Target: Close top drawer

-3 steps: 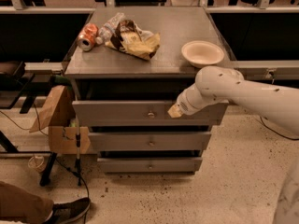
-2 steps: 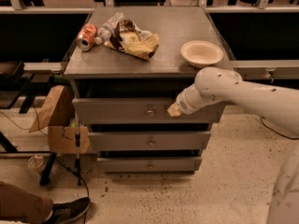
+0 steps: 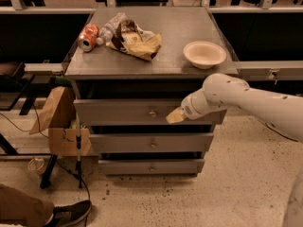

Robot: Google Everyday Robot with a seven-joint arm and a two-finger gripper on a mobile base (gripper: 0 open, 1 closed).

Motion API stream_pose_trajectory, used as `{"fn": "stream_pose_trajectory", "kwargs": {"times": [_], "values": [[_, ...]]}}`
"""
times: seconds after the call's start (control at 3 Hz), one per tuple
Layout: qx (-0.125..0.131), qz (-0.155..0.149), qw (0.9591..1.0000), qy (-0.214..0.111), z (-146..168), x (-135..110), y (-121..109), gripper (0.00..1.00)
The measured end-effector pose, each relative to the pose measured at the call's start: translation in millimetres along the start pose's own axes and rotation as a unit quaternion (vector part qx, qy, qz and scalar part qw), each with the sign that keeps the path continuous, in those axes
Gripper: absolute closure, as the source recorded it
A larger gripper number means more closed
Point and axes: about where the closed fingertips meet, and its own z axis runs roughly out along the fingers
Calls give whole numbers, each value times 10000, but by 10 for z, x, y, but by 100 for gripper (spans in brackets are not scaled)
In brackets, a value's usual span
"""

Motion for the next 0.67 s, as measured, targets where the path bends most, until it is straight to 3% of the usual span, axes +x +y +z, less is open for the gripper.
{"fn": "stream_pose_trajectory", "kwargs": {"times": [0.33,0.67], "values": [[-207,-1,9997,-109,-85,126,132,0],[-342,64,9989,-327,-177,279,244,0]]}}
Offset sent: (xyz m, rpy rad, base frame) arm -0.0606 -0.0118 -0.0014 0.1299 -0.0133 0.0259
